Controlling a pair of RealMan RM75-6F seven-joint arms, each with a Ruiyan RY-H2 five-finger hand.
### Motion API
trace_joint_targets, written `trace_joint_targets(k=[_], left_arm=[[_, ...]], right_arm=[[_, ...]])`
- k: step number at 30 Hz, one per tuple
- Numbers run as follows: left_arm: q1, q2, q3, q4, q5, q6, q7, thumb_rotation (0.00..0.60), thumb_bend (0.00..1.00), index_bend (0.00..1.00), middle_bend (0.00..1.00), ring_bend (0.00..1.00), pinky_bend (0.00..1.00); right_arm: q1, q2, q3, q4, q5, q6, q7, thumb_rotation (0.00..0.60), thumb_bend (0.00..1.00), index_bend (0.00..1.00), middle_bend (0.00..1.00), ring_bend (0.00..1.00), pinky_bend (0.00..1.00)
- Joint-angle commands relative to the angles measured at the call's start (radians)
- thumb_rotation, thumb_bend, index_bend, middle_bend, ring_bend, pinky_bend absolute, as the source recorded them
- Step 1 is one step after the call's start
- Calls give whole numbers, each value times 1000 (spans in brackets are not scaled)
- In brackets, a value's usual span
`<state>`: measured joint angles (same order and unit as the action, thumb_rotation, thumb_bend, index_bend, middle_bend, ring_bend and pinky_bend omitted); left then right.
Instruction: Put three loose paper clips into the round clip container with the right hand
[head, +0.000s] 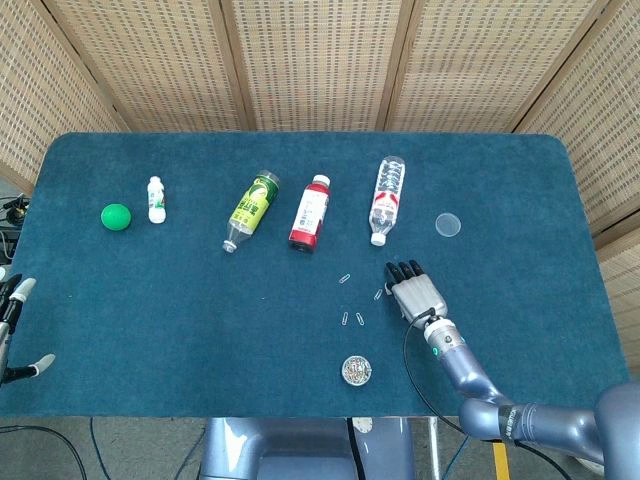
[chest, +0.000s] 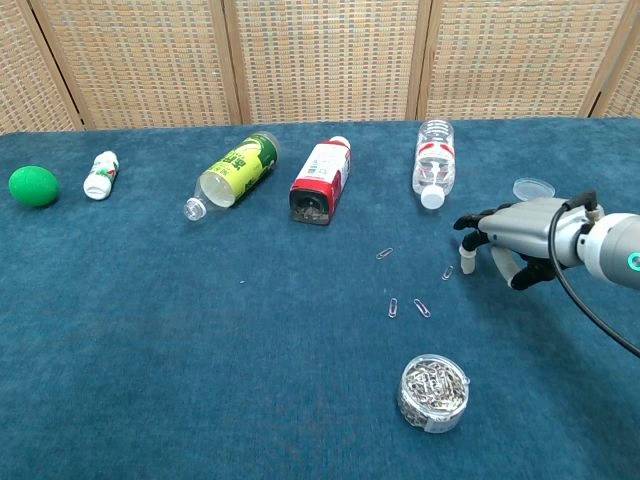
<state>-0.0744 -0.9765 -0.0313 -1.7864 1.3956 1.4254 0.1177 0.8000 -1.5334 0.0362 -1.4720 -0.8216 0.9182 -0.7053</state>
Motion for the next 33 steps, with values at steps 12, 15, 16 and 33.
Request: trace_joint_targets(k=[12, 15, 16, 33], left_arm=[[1, 0, -1, -1, -1, 2, -2, 600, 0, 0, 0, 0, 0], [0, 1, -1, -2, -1, 1, -1, 600, 0, 0, 0, 0, 0], [0, 1, -1, -2, -1, 1, -1, 600, 0, 0, 0, 0, 0], [0, 1, -2, 1, 0, 3, -7, 600, 0, 0, 0, 0, 0]], right_arm=[[-22, 14, 33, -8, -150, 41, 140, 600, 964, 343, 0, 0, 0], [-16, -8, 44, 18, -170, 26, 169, 600, 964, 343, 0, 0, 0], [-14, -17, 48, 25, -169, 22, 173, 600, 964, 343, 0, 0, 0], [9, -54, 44, 53, -32, -16, 52, 600, 964, 358, 0, 0, 0]])
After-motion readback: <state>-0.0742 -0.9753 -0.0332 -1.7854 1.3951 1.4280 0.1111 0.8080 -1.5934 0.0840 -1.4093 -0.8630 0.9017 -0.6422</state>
